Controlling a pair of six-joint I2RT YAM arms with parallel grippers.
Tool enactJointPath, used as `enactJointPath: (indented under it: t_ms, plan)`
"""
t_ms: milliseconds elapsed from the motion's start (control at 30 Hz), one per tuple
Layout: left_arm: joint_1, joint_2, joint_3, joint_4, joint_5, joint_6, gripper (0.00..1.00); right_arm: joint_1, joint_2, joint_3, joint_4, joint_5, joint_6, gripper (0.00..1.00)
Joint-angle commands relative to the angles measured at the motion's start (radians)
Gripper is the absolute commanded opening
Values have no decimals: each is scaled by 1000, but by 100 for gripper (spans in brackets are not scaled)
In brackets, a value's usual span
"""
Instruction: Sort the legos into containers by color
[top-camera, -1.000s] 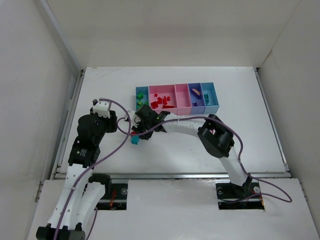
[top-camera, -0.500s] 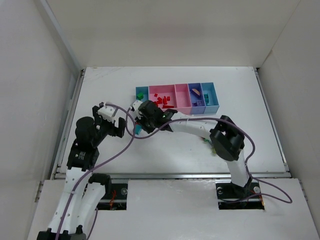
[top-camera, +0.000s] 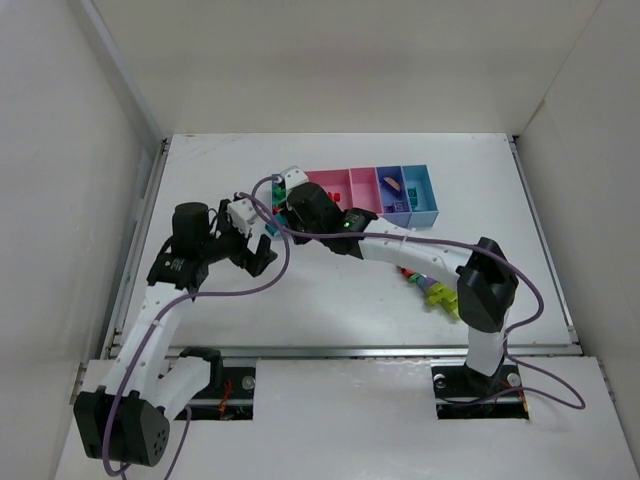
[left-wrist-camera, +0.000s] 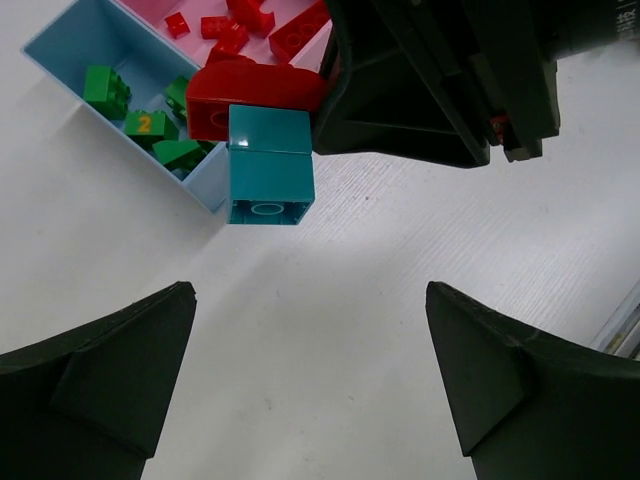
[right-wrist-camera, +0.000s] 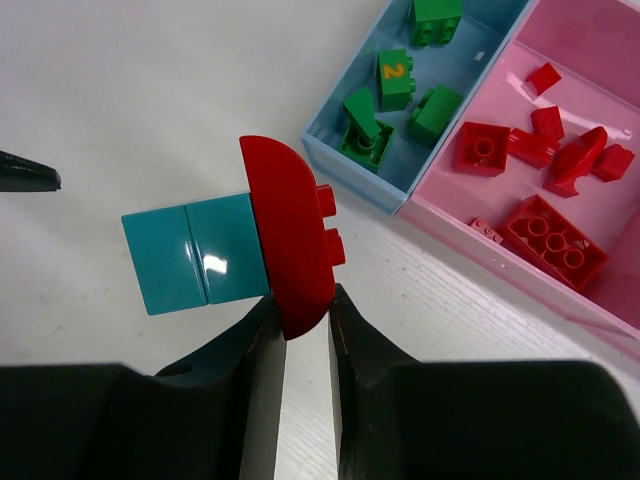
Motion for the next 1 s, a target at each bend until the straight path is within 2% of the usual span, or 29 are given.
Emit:
enactJointPath:
  t_ms: [0, 300, 433, 533, 733, 900, 967]
  plan:
    - [-2, 9, 49, 22, 49, 24, 99, 33, -31, 16, 29, 16, 16, 0]
    - [-2, 52, 38, 100, 60, 20, 99, 51, -31, 25, 31, -26, 16, 0]
    - [-2, 52, 6, 157, 17, -14, 89, 51, -50, 25, 43, -97, 25, 0]
    - [-2, 52, -3, 170, 8, -14, 74, 51, -60, 16, 52, -148, 36, 0]
    - [-2, 52, -3, 147, 40, 23, 72, 51, -91, 6, 74, -178, 45, 0]
    - [-2, 52, -3, 127, 40, 23, 58, 51, -112, -4, 92, -191, 55, 0]
    - [-2, 52, -3, 118, 40, 23, 58, 51, -122, -4, 101, -200, 55, 0]
